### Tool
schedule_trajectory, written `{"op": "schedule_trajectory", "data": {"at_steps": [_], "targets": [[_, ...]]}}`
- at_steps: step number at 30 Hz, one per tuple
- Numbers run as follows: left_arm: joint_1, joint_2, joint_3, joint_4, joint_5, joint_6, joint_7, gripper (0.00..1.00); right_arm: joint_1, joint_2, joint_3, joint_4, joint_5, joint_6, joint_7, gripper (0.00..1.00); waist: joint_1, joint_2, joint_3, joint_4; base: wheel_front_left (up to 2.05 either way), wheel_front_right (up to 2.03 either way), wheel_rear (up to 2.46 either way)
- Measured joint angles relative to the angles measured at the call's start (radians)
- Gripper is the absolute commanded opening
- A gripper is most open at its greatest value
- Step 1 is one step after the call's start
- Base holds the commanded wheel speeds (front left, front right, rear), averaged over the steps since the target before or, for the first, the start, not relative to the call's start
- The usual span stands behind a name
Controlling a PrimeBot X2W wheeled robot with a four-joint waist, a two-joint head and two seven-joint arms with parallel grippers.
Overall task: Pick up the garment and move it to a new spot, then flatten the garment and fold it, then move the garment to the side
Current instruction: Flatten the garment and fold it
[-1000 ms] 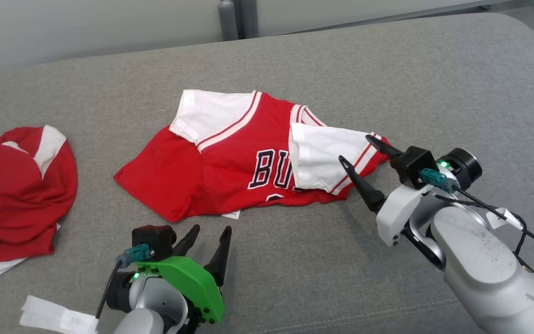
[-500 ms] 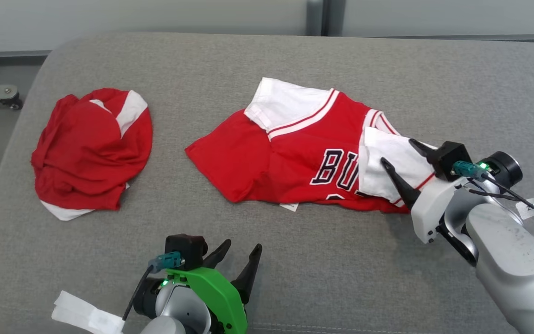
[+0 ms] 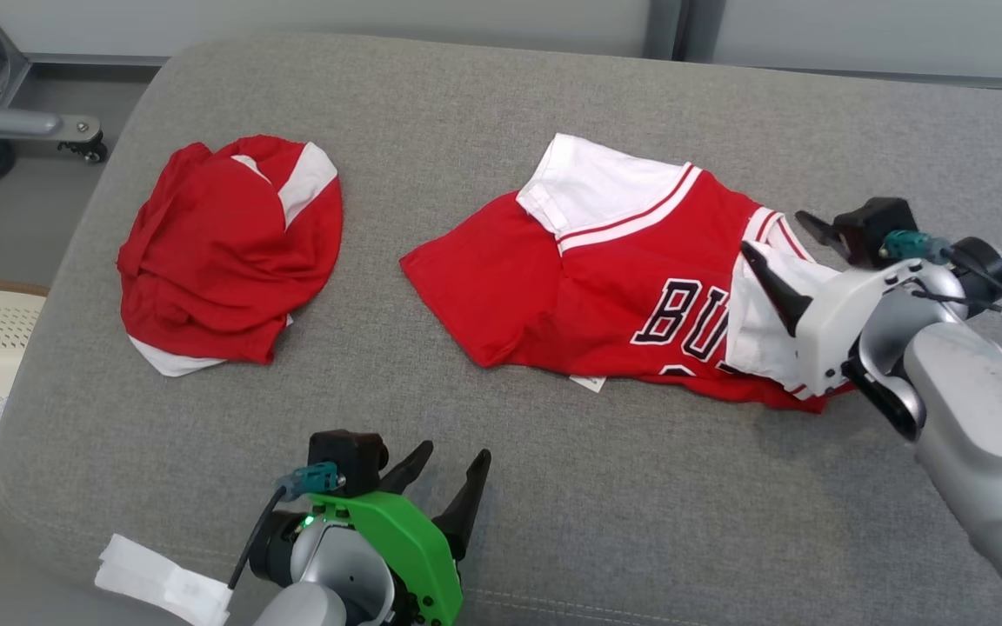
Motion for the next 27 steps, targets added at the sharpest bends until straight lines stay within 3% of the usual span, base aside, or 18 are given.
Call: {"op": "schedule_trajectory", "data": {"at_steps": [8, 19, 21, 22, 24, 26, 27], "targets": [[-0.031, -0.008, -0.004, -0.001, -0.009, -0.009, 0.002, 1.0, -0.048, -0.052, 0.008, 0.059, 0.027, 0.0, 0.105, 1.0, 0.0, 0.0, 0.04, 0.024, 0.0, 0.0, 0.0], [-0.05, -0.012, 0.004, 0.012, -0.016, -0.009, 0.0, 1.0, -0.052, -0.038, 0.092, 0.094, 0.113, 0.0, 0.191, 0.98, 0.0, 0.0, 0.065, 0.053, 0.0, 0.0, 0.0], [-0.052, -0.012, 0.005, 0.014, -0.016, -0.009, -0.001, 1.0, -0.053, -0.039, 0.097, 0.094, 0.127, 0.0, 0.197, 0.47, 0.0, 0.0, 0.065, 0.052, 0.0, 0.0, 0.0], [-0.052, -0.012, 0.006, 0.015, -0.016, -0.009, -0.003, 1.0, -0.053, -0.039, 0.103, 0.094, 0.132, 0.0, 0.2, 0.4, 0.0, 0.0, 0.065, 0.052, 0.0, 0.0, 0.0], [-0.056, -0.012, 0.007, 0.016, -0.016, -0.009, -0.004, 1.0, -0.053, -0.04, 0.113, 0.093, 0.138, 0.0, 0.206, 0.14, 0.0, 0.0, 0.065, 0.05, 0.0, 0.0, 0.0], [-0.061, -0.012, 0.011, 0.02, -0.016, -0.009, -0.008, 1.0, -0.054, -0.042, 0.125, 0.093, 0.145, 0.0, 0.208, 0.0, 0.0, 0.0, 0.063, 0.048, 0.0, 0.0, 0.0], [-0.061, -0.012, 0.016, 0.022, -0.016, -0.009, -0.009, 1.0, -0.055, -0.042, 0.132, 0.092, 0.15, 0.0, 0.209, 0.0, 0.0001, 0.0, 0.062, 0.046, 0.0, 0.0, 0.0]]}}
